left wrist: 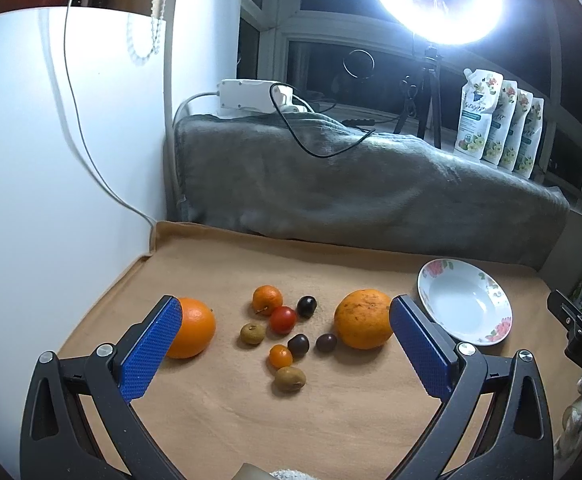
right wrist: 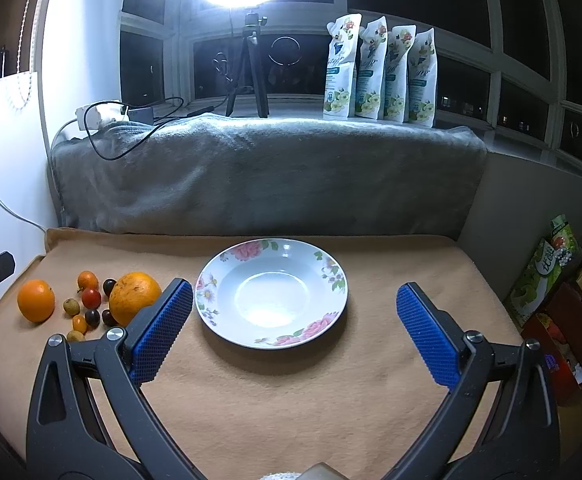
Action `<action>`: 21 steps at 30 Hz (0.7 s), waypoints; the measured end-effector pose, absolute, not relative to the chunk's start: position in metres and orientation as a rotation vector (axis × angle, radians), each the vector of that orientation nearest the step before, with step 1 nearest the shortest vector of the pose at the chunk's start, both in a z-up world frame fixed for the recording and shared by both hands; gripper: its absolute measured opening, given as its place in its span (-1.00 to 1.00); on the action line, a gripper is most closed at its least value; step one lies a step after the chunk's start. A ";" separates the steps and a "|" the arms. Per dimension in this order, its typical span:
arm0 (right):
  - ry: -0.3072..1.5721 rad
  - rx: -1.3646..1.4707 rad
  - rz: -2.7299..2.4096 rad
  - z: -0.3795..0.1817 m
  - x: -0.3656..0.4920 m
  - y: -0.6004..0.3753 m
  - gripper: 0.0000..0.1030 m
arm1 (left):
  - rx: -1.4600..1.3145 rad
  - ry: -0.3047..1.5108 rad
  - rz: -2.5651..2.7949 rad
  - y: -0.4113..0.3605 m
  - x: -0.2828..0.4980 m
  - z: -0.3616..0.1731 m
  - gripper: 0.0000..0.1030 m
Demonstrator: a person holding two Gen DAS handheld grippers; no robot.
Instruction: Organize fruits
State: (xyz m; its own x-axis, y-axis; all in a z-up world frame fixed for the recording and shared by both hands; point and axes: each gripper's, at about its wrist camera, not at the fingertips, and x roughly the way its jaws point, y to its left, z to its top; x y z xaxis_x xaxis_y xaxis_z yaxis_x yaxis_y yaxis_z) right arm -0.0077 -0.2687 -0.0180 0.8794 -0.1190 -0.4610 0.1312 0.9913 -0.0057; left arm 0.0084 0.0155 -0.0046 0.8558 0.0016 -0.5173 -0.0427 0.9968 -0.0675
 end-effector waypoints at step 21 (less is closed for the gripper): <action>0.484 0.025 -0.129 -0.019 -0.006 -0.268 1.00 | -0.066 0.538 0.032 0.011 0.008 -0.004 1.00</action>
State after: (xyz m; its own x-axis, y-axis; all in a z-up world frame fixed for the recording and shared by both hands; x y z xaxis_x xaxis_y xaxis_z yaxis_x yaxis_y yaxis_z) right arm -0.0062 -0.2677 -0.0189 0.8773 -0.1181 -0.4652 0.1300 0.9915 -0.0067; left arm 0.0083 0.0114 -0.0043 0.8582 0.0128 -0.5131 -0.0473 0.9974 -0.0543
